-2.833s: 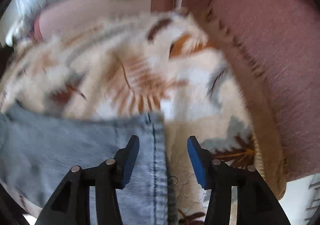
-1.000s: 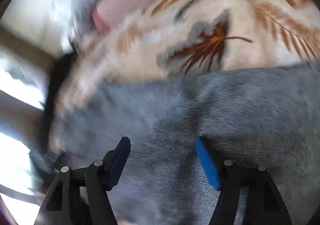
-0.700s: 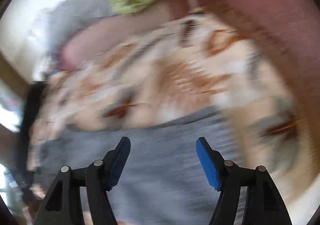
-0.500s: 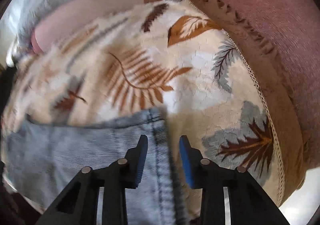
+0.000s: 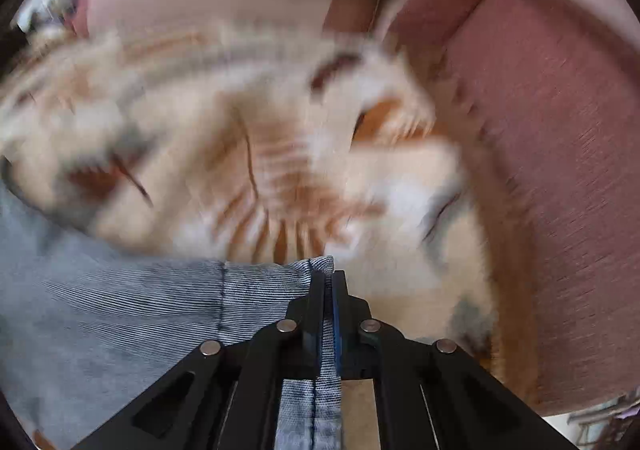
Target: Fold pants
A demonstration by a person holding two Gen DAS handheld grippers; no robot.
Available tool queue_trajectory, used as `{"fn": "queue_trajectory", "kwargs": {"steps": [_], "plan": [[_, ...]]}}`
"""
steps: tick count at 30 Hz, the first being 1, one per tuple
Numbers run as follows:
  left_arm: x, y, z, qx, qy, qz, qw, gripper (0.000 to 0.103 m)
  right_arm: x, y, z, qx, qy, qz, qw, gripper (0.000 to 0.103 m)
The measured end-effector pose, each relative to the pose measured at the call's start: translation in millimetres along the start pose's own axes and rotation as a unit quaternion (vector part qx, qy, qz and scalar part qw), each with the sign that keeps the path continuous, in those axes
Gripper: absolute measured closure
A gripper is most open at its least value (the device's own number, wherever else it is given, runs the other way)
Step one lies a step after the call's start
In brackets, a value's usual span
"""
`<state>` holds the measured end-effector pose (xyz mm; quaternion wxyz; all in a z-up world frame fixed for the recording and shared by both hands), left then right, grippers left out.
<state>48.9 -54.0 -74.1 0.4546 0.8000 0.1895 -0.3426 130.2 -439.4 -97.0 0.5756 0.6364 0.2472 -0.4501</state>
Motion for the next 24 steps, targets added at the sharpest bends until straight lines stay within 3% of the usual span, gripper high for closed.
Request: {"fn": "queue_trajectory", "kwargs": {"steps": [3,5,6,9,10,11,12,15,16,21,24], "plan": [[0,-1,2,0.008,-0.001,0.003,1.0000,0.003,-14,0,10,0.045,0.013,0.010,0.999,0.093],[-1,-2,3,0.009,-0.003,0.003,1.0000,0.003,-25,-1,17,0.065,0.016,-0.004,0.998,0.073],[-1,-1,3,0.008,-0.003,0.001,1.0000,0.003,-38,-2,21,0.077,0.018,0.000,0.997,0.073],[1,0,2,0.006,-0.005,-0.002,1.0000,0.003,-85,-14,14,0.112,0.087,0.018,0.990,0.068],[1,-1,2,0.006,-0.005,-0.002,1.0000,0.003,-92,-20,10,0.124,0.113,0.013,0.986,0.056],[1,0,2,0.006,-0.005,-0.003,1.0000,0.003,-97,-31,6,0.134,0.140,0.001,0.981,0.044],[1,0,2,0.005,-0.005,-0.004,1.0000,0.003,-95,-43,2,0.139,0.158,-0.016,0.977,0.041],[1,0,2,0.003,-0.006,-0.006,1.0000,0.003,-44,-86,11,0.172,0.158,-0.105,0.967,0.040],[0,0,2,0.001,-0.007,-0.006,1.0000,0.003,-44,-86,16,0.185,0.177,-0.091,0.962,0.042],[-5,1,-1,-0.013,-0.004,0.005,0.9999,0.003,-102,-78,51,0.284,0.278,-0.005,0.918,0.039],[-14,4,-5,-0.033,-0.001,0.027,0.9991,0.003,-115,-107,67,0.348,0.338,0.009,0.874,0.037]]}}
Point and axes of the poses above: each gripper's, at about its wrist camera, not at the fingertips, and x roughly the way its jaws point, z to its right, y to its top, the point moved 6 cm from there along x, roughly the way its jaws point, and after that the axes turned 14 degrees about x, right-handed, at the moved point
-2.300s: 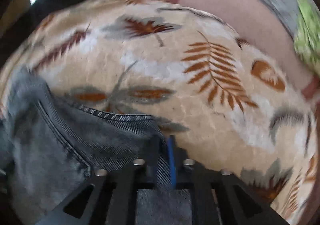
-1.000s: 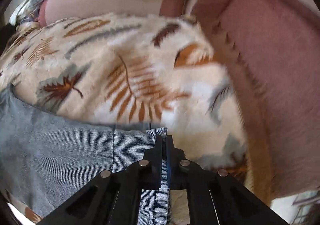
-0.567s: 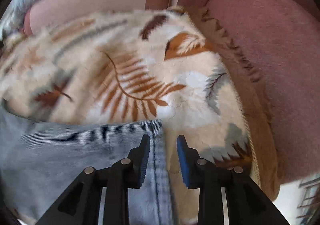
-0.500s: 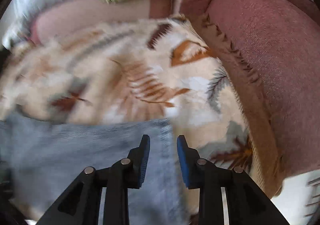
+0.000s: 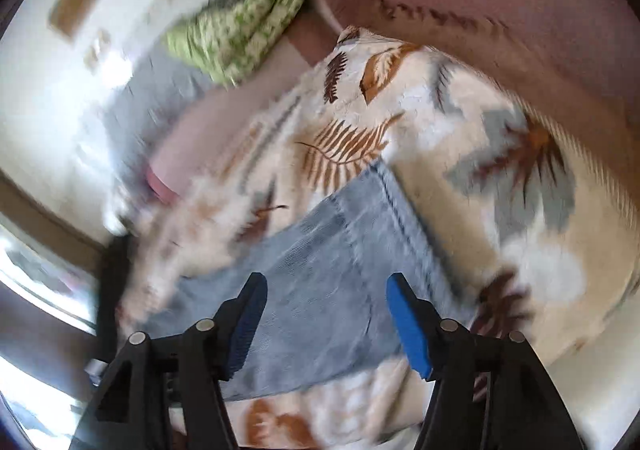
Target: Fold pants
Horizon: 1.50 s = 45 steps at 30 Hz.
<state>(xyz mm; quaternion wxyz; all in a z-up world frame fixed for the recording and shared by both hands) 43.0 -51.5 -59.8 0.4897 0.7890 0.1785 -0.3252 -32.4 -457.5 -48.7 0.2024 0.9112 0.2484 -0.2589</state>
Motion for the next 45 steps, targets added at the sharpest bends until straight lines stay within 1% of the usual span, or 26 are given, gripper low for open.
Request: {"fn": "queue_trajectory", "kwargs": {"steps": [1,3,5,7,9,12,14,18,20,21,22,23,25,27,28,30,32,34,36,38,39,41,42,43,44,45], "plan": [[-4,1,-1,-0.006,-0.001,0.010,0.9999,0.003,-2,-9,12,0.032,0.019,-0.007,0.999,0.037],[-8,3,-1,-0.013,-0.003,0.015,0.9998,0.003,5,-32,40,0.089,0.040,-0.035,0.995,0.037],[-9,4,0,-0.019,-0.011,0.006,0.9997,0.003,16,-42,57,0.116,0.039,-0.053,0.991,0.037],[-8,5,5,-0.025,-0.023,-0.007,0.9994,0.003,21,-39,68,0.136,0.049,-0.049,0.988,0.037],[-12,6,9,-0.035,-0.031,-0.013,0.9988,0.003,19,-27,73,0.155,0.063,-0.032,0.985,0.037],[-20,11,16,-0.055,-0.047,-0.019,0.9972,0.003,23,-13,87,0.172,0.042,-0.014,0.984,0.037],[-24,19,23,-0.065,-0.061,-0.022,0.9957,0.003,25,-4,93,0.190,0.059,-0.020,0.980,0.037],[-25,53,46,-0.081,-0.092,-0.021,0.9923,0.003,25,1,92,0.172,0.067,-0.018,0.983,0.038],[-20,74,62,-0.077,-0.099,-0.023,0.9918,0.003,25,1,97,0.171,0.062,-0.015,0.983,0.052],[-14,88,74,-0.069,-0.099,-0.024,0.9924,0.003,26,1,101,0.172,0.053,-0.014,0.984,0.067],[-8,97,82,-0.062,-0.095,-0.029,0.9931,0.003,28,0,103,0.174,0.050,-0.015,0.983,0.070],[-3,103,87,-0.059,-0.093,-0.035,0.9933,0.003,28,0,104,0.173,0.051,-0.016,0.983,0.071],[13,117,106,-0.062,-0.110,-0.053,0.9906,0.003,29,0,104,0.168,0.053,-0.016,0.984,0.071],[23,121,119,-0.065,-0.121,-0.067,0.9883,0.003,30,0,106,0.173,0.064,-0.019,0.983,0.070],[27,121,126,-0.060,-0.123,-0.074,0.9878,0.003,29,1,108,0.183,0.076,-0.019,0.980,0.066],[38,120,137,-0.044,-0.113,-0.087,0.9888,0.003,30,3,111,0.200,0.092,-0.021,0.975,0.065],[49,117,143,-0.031,-0.106,-0.101,0.9887,0.003,30,2,108,0.188,0.086,-0.019,0.978,0.065],[55,115,145,-0.031,-0.105,-0.111,0.9878,0.003,30,2,106,0.177,0.079,-0.017,0.981,0.065],[55,119,144,-0.040,-0.110,-0.108,0.9871,0.003,31,2,105,0.174,0.078,-0.018,0.982,0.065],[48,125,143,-0.041,-0.113,-0.096,0.9881,0.003,31,2,104,0.173,0.078,-0.017,0.982,0.065],[44,127,143,-0.032,-0.104,-0.089,0.9901,0.003,31,1,104,0.172,0.075,-0.016,0.982,0.065],[45,125,140,-0.008,-0.063,-0.091,0.9938,0.003,31,2,104,0.170,0.072,-0.015,0.983,0.065],[54,117,140,0.012,-0.026,-0.116,0.9929,0.003,31,2,105,0.168,0.071,-0.014,0.983,0.065],[65,110,142,0.027,-0.015,-0.141,0.9895,0.003,31,2,103,0.166,0.068,-0.013,0.984,0.065],[79,99,149,0.045,-0.023,-0.177,0.9830,0.002,32,2,102,0.161,0.063,-0.011,0.985,0.066],[81,98,148,0.041,-0.023,-0.157,0.9865,0.001,33,3,101,0.155,0.057,-0.010,0.986,0.068]]}}
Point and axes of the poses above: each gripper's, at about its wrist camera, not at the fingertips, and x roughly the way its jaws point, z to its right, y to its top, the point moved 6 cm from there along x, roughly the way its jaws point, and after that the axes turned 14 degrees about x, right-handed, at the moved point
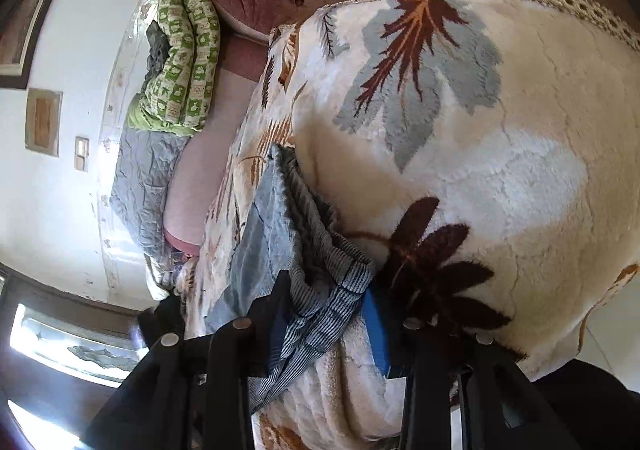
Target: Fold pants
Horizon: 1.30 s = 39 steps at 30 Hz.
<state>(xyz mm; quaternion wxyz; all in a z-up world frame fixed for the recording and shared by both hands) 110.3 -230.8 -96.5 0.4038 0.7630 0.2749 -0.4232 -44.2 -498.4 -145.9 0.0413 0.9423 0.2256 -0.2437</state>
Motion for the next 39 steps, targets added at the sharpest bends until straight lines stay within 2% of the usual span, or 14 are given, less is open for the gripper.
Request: {"fn": "queue_trajectory", "kwargs": {"steps": [3,6,9,11,17,20,23,27,30,33,34,35,36,39], "plan": [[-11,1,-7,-0.010,-0.012,0.000,0.9999,0.002,2,0,-2,-0.015,-0.017,0.006,1.000,0.072],[-37,-4,-15,-0.011,0.006,0.046,0.9989,0.002,2,1,-2,-0.012,-0.024,0.009,1.000,0.074],[-6,-26,-4,0.032,0.011,-0.010,0.9994,0.000,2,0,-5,-0.017,-0.042,0.017,0.999,0.076],[1,-27,-8,0.013,-0.002,0.012,0.9998,0.000,2,-1,-10,-0.025,-0.063,0.019,0.998,0.078],[5,-25,-17,0.009,-0.032,0.014,0.9993,0.000,-17,-16,-90,-0.141,-0.107,0.051,0.983,0.084],[0,-25,-32,-0.013,-0.075,0.022,0.9969,0.002,-18,-51,-161,-0.237,-0.107,0.064,0.963,0.084],[-32,-34,-68,-0.102,-0.131,0.067,0.9840,0.003,-6,-104,-220,-0.332,-0.089,0.058,0.937,0.084],[-76,-77,-156,-0.205,-0.094,0.121,0.9667,0.003,31,-200,-270,-0.434,-0.052,0.007,0.899,0.084],[-100,-129,-221,-0.269,-0.050,0.132,0.9529,0.003,68,-271,-267,-0.481,-0.036,-0.050,0.875,0.084],[-106,-164,-254,-0.294,-0.017,0.118,0.9485,0.003,130,-323,-224,-0.486,-0.064,-0.139,0.860,0.075],[-105,-173,-260,-0.298,-0.012,0.108,0.9484,0.003,155,-331,-196,-0.469,-0.092,-0.175,0.861,0.065],[-105,-177,-262,-0.299,-0.014,0.106,0.9483,0.003,166,-334,-180,-0.451,-0.109,-0.201,0.863,0.056],[-104,-179,-262,-0.299,-0.019,0.103,0.9486,0.003,166,-332,-176,-0.438,-0.092,-0.197,0.872,0.056],[-110,-168,-252,-0.288,-0.040,0.111,0.9503,0.003,141,-316,-194,-0.406,-0.041,-0.198,0.891,0.033]]}}
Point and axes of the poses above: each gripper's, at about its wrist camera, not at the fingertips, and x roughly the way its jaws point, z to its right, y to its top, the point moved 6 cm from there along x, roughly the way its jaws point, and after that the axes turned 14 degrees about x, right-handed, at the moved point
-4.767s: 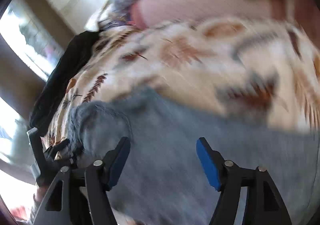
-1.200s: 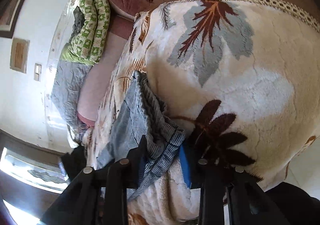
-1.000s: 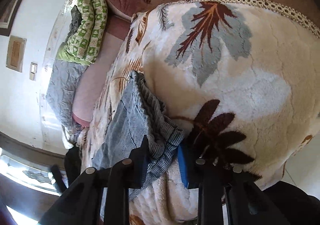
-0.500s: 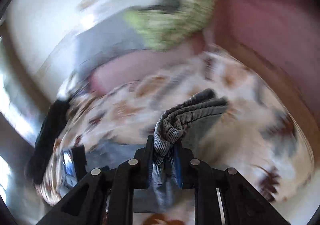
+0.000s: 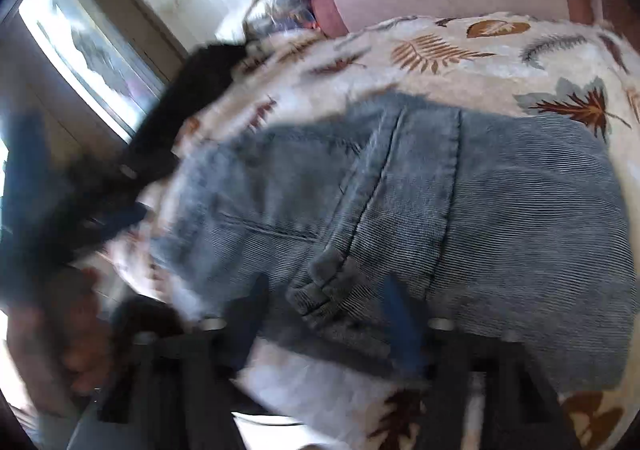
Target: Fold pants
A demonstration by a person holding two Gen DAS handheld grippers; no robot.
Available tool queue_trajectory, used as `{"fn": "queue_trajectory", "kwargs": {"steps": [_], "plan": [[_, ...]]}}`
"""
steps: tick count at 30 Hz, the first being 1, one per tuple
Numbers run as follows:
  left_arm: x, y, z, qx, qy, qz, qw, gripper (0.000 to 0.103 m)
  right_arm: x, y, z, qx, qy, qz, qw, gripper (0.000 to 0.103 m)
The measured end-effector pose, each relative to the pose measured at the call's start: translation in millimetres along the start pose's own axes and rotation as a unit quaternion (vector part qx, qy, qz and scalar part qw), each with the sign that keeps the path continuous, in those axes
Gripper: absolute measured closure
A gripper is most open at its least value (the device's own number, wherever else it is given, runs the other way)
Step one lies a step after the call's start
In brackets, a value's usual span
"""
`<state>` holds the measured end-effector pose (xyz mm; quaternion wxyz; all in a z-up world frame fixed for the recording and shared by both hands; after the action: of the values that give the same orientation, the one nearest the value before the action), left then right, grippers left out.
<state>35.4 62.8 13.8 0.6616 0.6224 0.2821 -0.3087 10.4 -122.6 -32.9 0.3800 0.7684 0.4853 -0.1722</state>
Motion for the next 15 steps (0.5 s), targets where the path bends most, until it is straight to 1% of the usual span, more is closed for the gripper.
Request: {"fn": "queue_trajectory", "kwargs": {"steps": [2,3,4,6,7,8,9,10,11,12,13,14,15], "plan": [[-9,5,22,0.012,-0.030,0.009,0.9994,0.003,-34,13,14,0.037,0.026,0.040,0.998,0.028],[-13,10,42,0.025,-0.051,0.016,0.9982,0.003,-46,18,24,0.060,0.035,0.052,0.996,0.028],[-15,13,61,0.039,-0.068,0.022,0.9967,0.003,-60,24,44,0.102,0.048,0.065,0.991,0.028],[-12,17,95,0.068,-0.098,0.026,0.9924,0.003,-72,32,75,0.174,0.081,0.076,0.978,0.028],[-5,15,109,0.080,-0.113,0.019,0.9902,0.003,-71,32,95,0.211,0.097,0.071,0.970,0.028],[5,10,121,0.085,-0.122,-0.001,0.9889,0.003,-63,27,115,0.246,0.103,0.051,0.962,0.028],[22,-1,131,0.086,-0.127,-0.033,0.9877,0.002,-49,19,135,0.283,0.101,0.013,0.954,0.031],[44,-15,139,0.097,-0.122,-0.072,0.9852,0.002,-46,15,146,0.308,0.129,0.001,0.943,0.039],[70,-34,144,0.122,-0.098,-0.123,0.9801,0.003,-52,16,149,0.317,0.147,0.000,0.937,0.039],[93,-53,143,0.143,-0.062,-0.170,0.9730,0.005,-56,24,148,0.318,0.149,-0.008,0.936,0.039],[94,-57,148,0.180,-0.033,-0.144,0.9724,0.005,-64,34,145,0.304,0.143,-0.002,0.942,0.037],[85,-58,156,0.212,-0.012,-0.123,0.9694,0.005,-73,45,140,0.285,0.141,0.007,0.948,0.037],[80,-59,162,0.217,-0.015,-0.127,0.9677,0.005,-82,58,134,0.265,0.146,0.014,0.953,0.037]]}}
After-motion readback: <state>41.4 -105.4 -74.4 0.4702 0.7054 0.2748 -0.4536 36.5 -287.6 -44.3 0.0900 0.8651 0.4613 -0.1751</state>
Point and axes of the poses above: each gripper's, at about its wrist camera, not at the fingertips, and x roughly the way its jaws point, z to its right, y to its top, the point moved 6 cm from there along x, roughly the way its jaws point, and after that the axes turned 14 degrees about x, right-handed, at the moved point
